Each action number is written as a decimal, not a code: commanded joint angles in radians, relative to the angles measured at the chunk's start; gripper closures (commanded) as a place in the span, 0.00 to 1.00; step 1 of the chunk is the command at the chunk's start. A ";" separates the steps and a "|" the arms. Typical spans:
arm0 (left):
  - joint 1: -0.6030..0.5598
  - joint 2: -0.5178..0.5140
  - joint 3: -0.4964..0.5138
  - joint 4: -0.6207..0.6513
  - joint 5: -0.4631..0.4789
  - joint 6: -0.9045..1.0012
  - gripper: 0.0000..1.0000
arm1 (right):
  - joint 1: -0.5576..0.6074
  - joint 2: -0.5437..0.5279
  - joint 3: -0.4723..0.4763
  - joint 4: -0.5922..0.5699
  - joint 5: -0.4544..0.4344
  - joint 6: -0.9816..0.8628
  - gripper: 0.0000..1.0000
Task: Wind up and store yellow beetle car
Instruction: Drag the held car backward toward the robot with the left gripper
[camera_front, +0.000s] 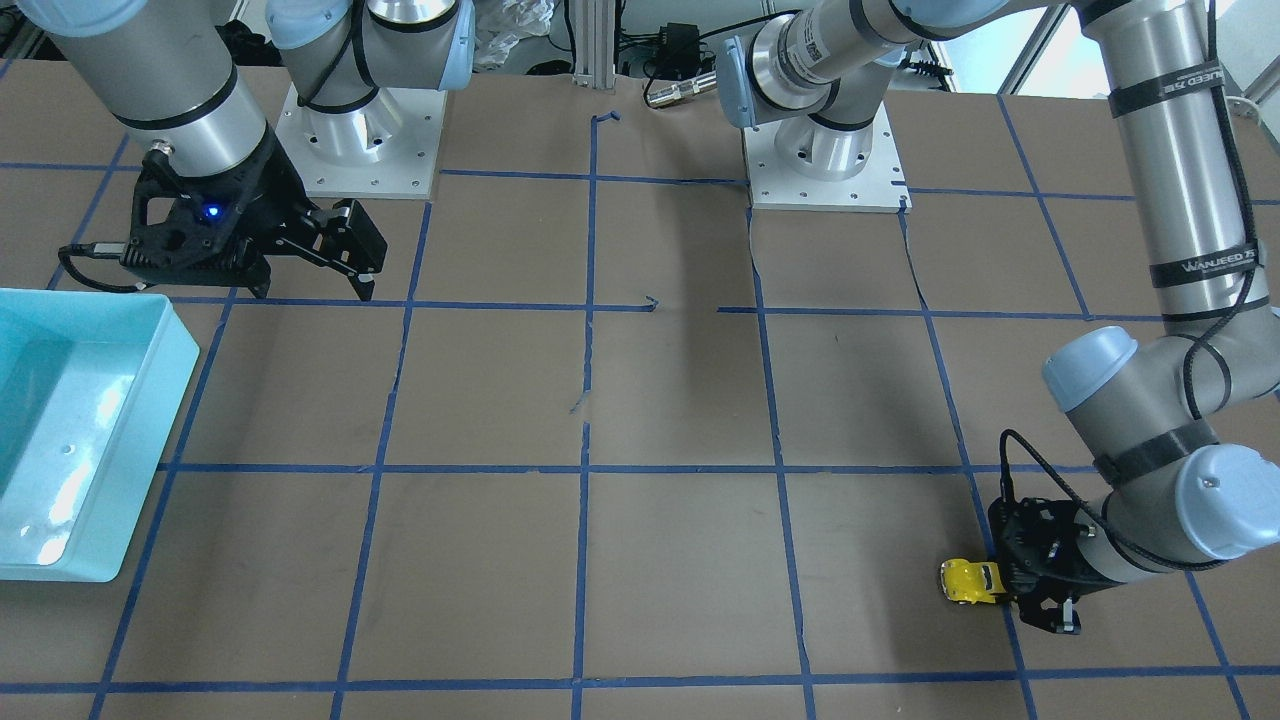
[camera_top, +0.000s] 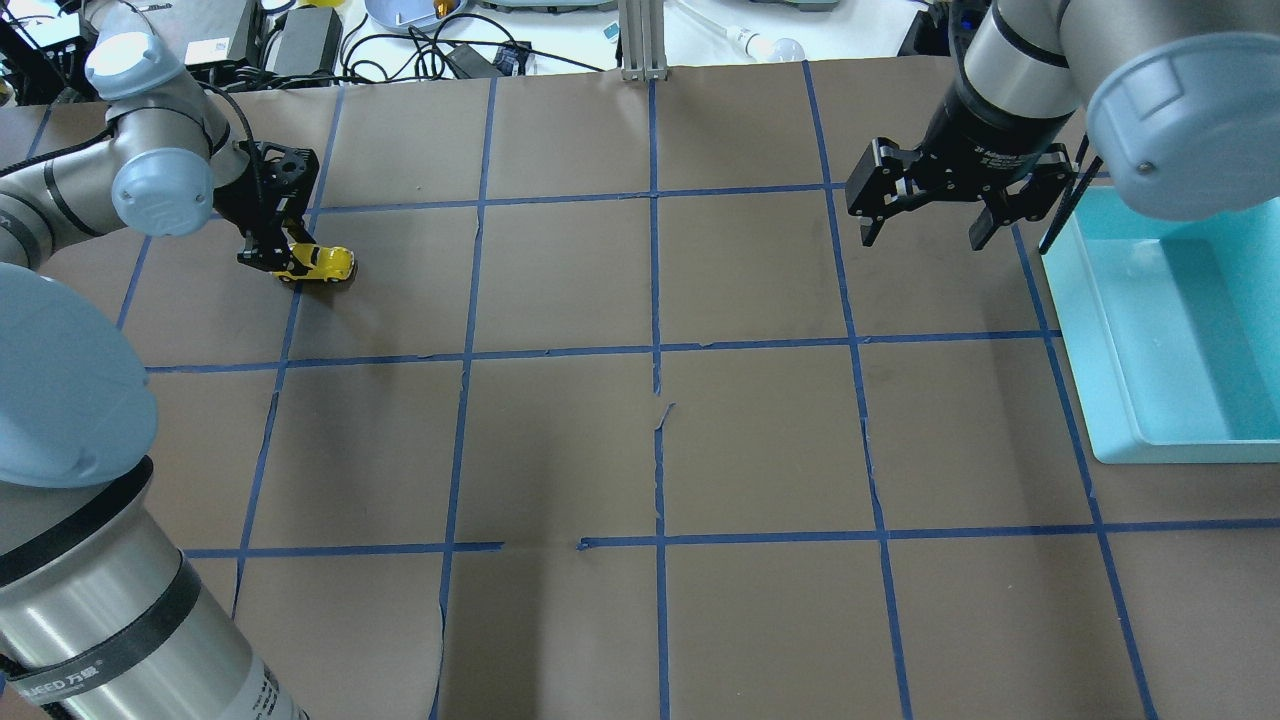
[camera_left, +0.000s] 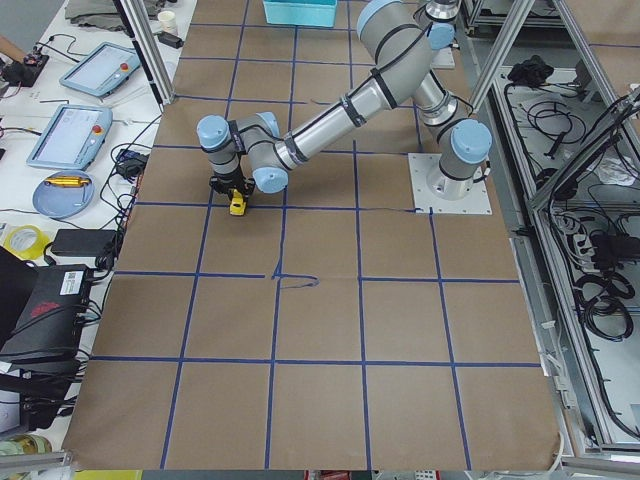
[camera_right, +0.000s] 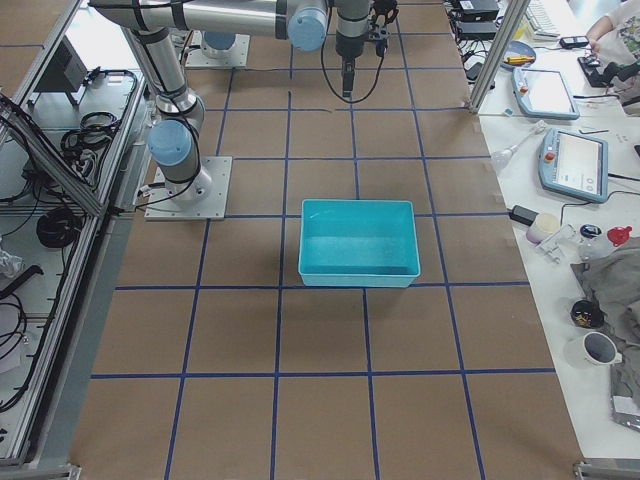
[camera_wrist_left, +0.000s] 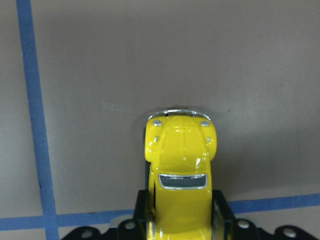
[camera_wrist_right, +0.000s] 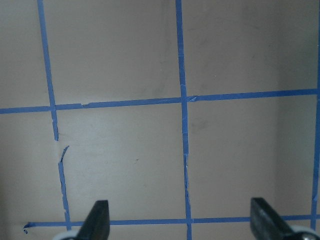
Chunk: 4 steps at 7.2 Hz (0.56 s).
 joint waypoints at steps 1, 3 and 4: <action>0.007 0.002 0.001 0.001 0.001 0.018 0.94 | 0.000 0.000 0.000 0.000 0.000 0.000 0.00; 0.011 0.000 0.001 0.001 0.001 0.021 0.94 | 0.000 0.000 0.000 0.000 -0.002 0.000 0.00; 0.011 0.000 0.001 0.001 0.001 0.022 0.94 | 0.000 0.000 0.000 0.000 -0.002 0.000 0.00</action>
